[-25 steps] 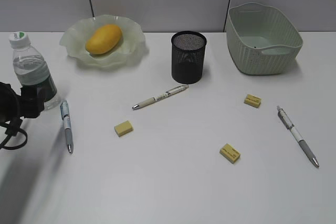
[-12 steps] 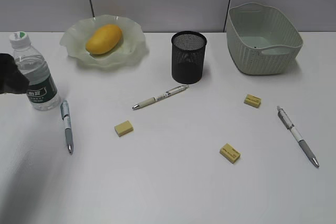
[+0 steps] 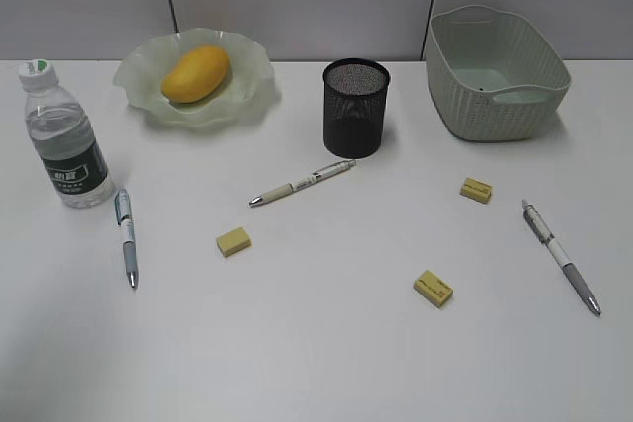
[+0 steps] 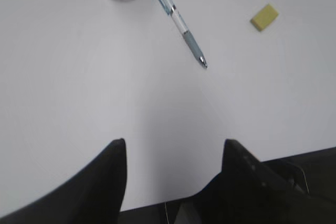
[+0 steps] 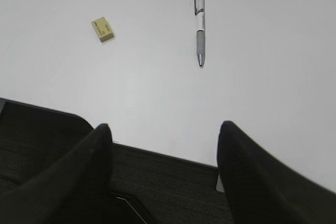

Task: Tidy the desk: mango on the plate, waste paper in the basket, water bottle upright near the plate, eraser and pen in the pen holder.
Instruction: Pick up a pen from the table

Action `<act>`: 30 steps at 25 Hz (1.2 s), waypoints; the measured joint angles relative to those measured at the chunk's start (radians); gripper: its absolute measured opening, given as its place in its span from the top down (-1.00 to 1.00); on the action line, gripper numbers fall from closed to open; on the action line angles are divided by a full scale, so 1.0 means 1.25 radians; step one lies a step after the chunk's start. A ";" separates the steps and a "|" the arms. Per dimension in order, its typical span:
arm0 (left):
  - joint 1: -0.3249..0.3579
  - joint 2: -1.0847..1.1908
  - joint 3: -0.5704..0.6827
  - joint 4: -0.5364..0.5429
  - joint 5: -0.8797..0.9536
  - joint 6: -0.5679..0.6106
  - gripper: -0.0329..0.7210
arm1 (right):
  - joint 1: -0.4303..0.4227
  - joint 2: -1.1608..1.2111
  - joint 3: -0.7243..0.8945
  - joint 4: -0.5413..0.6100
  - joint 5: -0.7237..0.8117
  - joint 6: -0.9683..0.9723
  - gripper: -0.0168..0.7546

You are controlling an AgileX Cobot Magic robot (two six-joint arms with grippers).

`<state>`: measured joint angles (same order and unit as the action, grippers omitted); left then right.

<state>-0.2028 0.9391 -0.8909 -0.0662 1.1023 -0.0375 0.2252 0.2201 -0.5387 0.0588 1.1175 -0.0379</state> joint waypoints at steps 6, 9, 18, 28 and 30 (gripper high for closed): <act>0.000 -0.232 0.086 0.001 -0.021 0.000 -0.23 | 0.000 0.002 0.000 0.001 -0.010 0.000 -0.31; 0.000 -0.329 0.177 0.001 -0.031 0.000 -0.23 | 0.000 0.017 0.000 0.001 -0.011 0.000 -0.31; 0.000 -0.515 0.273 0.002 -0.050 0.000 -0.22 | 0.000 0.121 0.000 -0.014 -0.014 0.000 -0.31; 0.000 -0.516 0.273 0.002 -0.057 0.000 -0.22 | 0.000 0.533 -0.130 -0.053 -0.107 0.055 -0.31; 0.000 -0.516 0.273 0.002 -0.057 0.000 -0.22 | 0.000 0.623 -0.179 -0.055 -0.108 0.058 -0.31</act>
<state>-0.2028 0.2940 -0.5500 -0.0633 1.0312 -0.0375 0.2252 0.9987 -0.7621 -0.0101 0.9830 0.0346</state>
